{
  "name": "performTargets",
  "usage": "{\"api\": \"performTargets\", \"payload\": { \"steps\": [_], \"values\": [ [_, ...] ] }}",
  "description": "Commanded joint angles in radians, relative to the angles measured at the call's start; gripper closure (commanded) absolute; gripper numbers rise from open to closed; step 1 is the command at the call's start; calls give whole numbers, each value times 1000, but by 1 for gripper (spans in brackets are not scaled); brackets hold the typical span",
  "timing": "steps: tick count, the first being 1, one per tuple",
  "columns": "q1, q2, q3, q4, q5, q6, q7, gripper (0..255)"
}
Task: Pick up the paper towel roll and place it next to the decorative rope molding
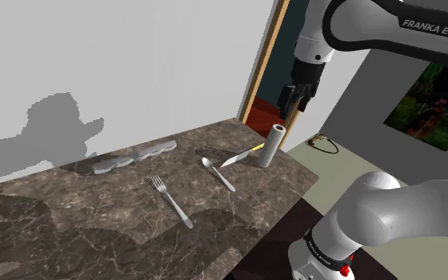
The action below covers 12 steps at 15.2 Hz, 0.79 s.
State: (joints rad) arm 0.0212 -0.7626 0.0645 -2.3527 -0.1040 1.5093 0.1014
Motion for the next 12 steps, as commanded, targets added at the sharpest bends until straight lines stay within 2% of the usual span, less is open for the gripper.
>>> {"api": "performTargets", "payload": {
  "steps": [1,12],
  "values": [
    [0,0,0,0,0,0,0,0],
    [-90,214,-226,-46,-21,301,-116,0]
  ]
}}
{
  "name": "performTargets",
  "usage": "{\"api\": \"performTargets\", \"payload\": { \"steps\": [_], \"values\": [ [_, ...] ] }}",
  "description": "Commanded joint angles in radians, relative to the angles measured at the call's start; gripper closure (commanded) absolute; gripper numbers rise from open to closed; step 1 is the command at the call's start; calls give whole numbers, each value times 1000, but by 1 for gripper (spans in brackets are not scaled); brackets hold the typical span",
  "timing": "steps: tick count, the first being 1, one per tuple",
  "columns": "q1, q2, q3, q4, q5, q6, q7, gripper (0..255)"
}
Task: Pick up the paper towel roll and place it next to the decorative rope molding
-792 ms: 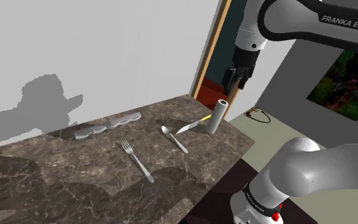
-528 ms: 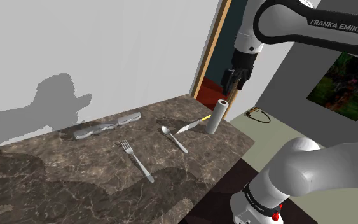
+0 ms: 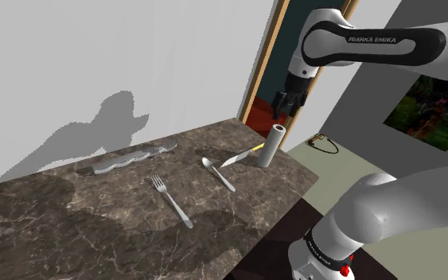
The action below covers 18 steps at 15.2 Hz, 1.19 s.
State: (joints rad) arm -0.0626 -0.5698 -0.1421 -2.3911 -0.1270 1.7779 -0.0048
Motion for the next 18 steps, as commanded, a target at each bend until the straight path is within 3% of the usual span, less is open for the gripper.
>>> {"api": "performTargets", "payload": {
  "steps": [1,8,18],
  "values": [
    [-13,48,-39,-5,6,58,-22,0],
    [-40,262,-176,48,73,224,-131,0],
    [-39,299,-183,-25,81,332,-138,0]
  ]
}}
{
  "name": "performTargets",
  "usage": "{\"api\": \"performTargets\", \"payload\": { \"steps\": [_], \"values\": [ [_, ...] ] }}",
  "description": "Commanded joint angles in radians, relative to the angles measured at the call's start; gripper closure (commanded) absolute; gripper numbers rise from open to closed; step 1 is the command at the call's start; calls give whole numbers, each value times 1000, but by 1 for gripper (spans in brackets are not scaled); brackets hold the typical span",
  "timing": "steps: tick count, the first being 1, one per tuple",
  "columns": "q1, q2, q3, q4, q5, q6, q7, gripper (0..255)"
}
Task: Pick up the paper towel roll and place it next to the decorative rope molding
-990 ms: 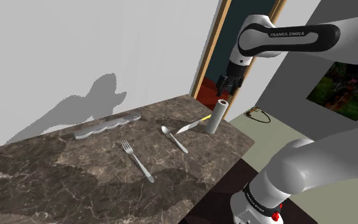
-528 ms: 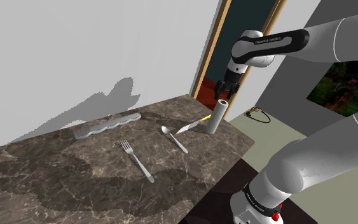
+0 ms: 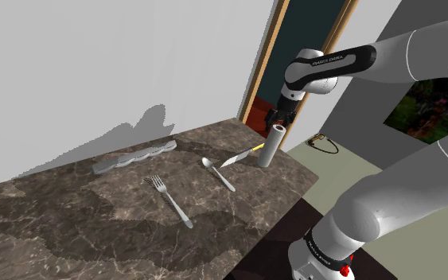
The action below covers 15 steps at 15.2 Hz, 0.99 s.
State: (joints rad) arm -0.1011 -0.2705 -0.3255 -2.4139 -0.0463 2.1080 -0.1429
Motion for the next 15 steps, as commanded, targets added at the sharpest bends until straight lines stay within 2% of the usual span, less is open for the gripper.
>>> {"api": "performTargets", "payload": {
  "steps": [1,6,7,15],
  "values": [
    [0,0,0,-2,0,2,0,0],
    [0,0,0,-2,0,2,0,0],
    [0,0,0,-2,0,2,0,255],
    [0,-1,0,-2,0,2,1,255]
  ]
}}
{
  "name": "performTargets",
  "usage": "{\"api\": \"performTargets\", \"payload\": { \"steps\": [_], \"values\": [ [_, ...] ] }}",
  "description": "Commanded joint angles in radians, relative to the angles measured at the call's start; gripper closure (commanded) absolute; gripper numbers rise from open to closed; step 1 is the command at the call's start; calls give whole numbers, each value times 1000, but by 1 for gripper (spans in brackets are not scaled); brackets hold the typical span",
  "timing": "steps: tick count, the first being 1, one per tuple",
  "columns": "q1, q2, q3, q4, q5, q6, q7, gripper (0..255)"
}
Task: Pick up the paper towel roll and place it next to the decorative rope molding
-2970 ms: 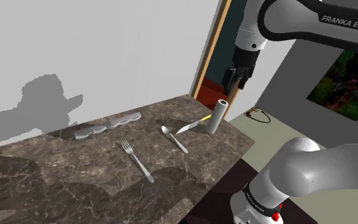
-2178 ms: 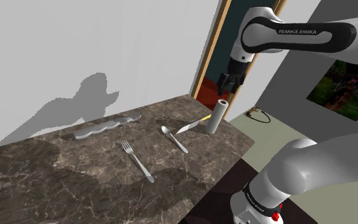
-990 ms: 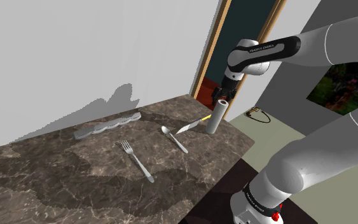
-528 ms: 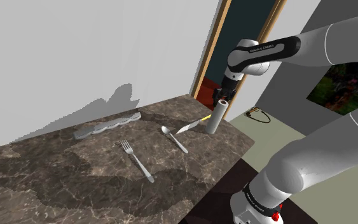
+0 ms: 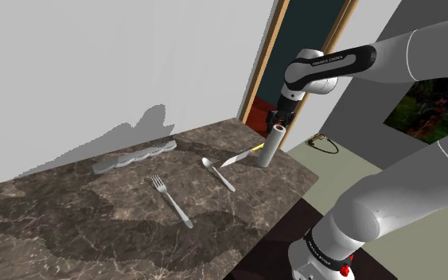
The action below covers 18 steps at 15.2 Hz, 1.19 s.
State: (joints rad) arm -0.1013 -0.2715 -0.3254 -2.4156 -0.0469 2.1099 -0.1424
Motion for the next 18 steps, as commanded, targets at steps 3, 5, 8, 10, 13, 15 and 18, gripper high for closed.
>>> {"api": "performTargets", "payload": {
  "steps": [3,5,8,10,13,15,18],
  "values": [
    [0,-12,3,16,-2,-29,3,255],
    [-1,-24,6,34,-4,-57,6,255],
    [-1,-39,10,61,-7,-100,11,255],
    [-1,-48,12,81,-8,-128,13,255],
    [-1,-60,16,111,-9,-170,17,255],
    [-1,-67,19,133,-10,-198,19,255],
    [0,-75,22,166,-10,-240,21,255]
  ]
}}
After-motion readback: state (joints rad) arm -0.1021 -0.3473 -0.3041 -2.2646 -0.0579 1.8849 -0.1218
